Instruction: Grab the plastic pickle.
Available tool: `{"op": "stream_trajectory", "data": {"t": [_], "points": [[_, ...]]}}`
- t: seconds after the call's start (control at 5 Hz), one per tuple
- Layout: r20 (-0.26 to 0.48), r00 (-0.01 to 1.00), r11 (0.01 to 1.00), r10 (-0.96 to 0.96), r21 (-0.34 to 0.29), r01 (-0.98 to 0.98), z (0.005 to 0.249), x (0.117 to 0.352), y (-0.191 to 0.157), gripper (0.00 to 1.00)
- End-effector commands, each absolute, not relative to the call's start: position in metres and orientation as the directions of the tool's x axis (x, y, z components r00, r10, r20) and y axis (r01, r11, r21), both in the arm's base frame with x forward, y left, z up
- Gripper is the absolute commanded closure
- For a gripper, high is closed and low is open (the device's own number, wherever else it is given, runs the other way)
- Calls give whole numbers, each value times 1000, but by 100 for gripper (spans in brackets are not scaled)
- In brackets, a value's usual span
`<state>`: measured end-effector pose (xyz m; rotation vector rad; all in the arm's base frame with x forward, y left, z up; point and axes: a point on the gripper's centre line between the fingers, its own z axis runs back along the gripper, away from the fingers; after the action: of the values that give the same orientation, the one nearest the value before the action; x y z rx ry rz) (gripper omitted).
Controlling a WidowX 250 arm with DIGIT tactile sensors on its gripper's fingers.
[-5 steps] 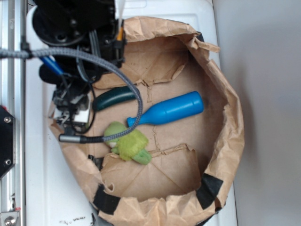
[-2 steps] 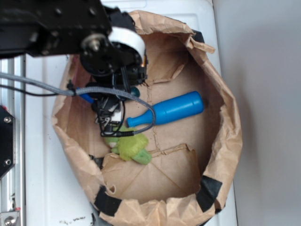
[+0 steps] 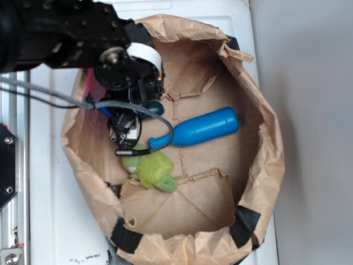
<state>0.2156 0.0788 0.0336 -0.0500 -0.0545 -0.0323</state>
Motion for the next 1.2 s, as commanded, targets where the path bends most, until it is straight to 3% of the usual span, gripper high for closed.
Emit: {"op": "stream_trajectory", "data": {"t": [0.0, 0.2, 0.4, 0.6, 0.8, 1.0], "points": [[42, 998, 998, 54, -23, -53, 0, 231, 88, 12], [51, 996, 997, 79, 5, -80, -8, 237, 86, 100], [66, 995, 997, 72, -2, -72, 1, 245, 83, 100], [78, 996, 999, 32, -35, -29, 29, 246, 78, 100], [98, 995, 997, -25, -68, 32, 79, 238, 64, 100], [87, 995, 985, -54, -159, 67, 131, 233, 67, 100]]}}
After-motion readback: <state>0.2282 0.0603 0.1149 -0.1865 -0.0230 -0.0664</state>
